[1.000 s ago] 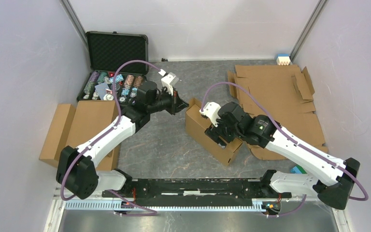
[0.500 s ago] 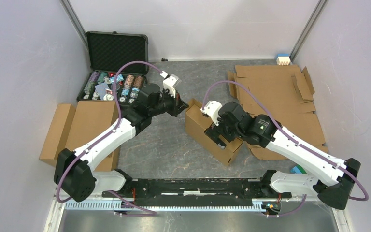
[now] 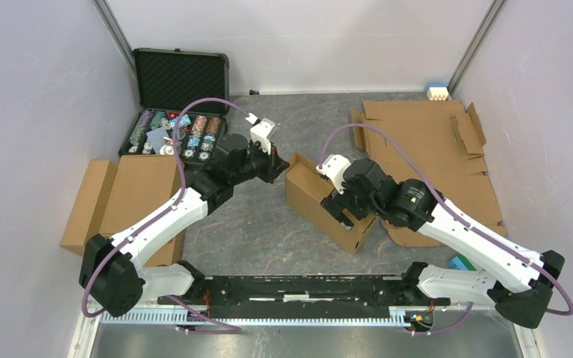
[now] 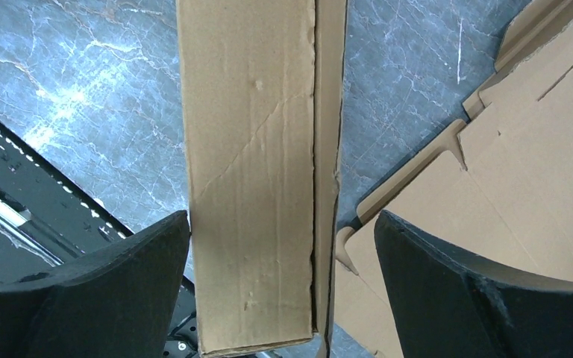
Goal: Fold the paper box
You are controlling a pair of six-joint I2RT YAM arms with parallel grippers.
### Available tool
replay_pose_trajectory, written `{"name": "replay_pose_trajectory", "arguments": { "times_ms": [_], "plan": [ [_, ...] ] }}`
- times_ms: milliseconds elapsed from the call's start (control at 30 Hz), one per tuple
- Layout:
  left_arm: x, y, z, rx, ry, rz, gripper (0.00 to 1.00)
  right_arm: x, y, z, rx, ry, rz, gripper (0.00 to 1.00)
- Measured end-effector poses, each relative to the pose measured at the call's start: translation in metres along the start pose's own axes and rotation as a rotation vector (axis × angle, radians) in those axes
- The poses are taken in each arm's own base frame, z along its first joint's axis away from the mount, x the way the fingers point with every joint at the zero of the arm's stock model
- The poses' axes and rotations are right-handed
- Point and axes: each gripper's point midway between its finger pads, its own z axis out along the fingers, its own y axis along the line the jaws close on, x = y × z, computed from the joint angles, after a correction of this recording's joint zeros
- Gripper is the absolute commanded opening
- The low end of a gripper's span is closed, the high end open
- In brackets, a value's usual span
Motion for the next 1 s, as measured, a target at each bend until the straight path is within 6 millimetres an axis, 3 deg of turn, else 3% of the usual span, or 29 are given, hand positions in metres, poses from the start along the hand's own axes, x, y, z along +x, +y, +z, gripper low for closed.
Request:
{"name": "replay_pose_trajectory", "arguments": {
  "times_ms": [133, 200, 300, 467, 500, 533, 567, 833, 1000],
  "plan": [
    [0.010, 0.003, -0.001, -0.012, 0.030, -0.008, 0.32, 0.002, 0.000, 0.000, -0.001, 0.006, -0.001, 0.98],
    [0.022, 0.007, -0.002, -0.029, 0.068, -0.018, 0.33, 0.002, 0.000, 0.001, -0.001, 0.007, -0.001, 0.98],
    [0.024, 0.007, -0.002, -0.033, 0.072, -0.019, 0.37, 0.002, 0.000, 0.001, -0.002, 0.007, -0.002, 0.98],
    [0.025, 0.010, -0.002, -0.047, 0.085, -0.011, 0.75, 0.002, 0.001, 0.000, -0.006, 0.007, -0.002, 0.98],
    [0.025, 0.012, -0.002, -0.056, 0.087, -0.003, 0.75, 0.002, 0.001, 0.000, -0.006, 0.007, -0.002, 0.98],
    [0.025, 0.014, -0.003, -0.064, 0.090, 0.002, 0.87, 0.002, 0.001, 0.000, -0.006, 0.008, -0.002, 0.98],
    [0.025, 0.017, -0.003, -0.071, 0.091, 0.002, 0.92, 0.002, 0.001, 0.000, -0.007, 0.008, -0.003, 0.98],
    [0.004, 0.035, -0.005, -0.024, 0.040, -0.022, 0.96, 0.002, 0.001, 0.000, -0.007, 0.008, -0.008, 0.98],
    [-0.013, 0.031, 0.011, 0.104, 0.029, -0.032, 0.84, 0.003, 0.002, 0.002, -0.009, 0.012, -0.011, 0.98]
  ]
}}
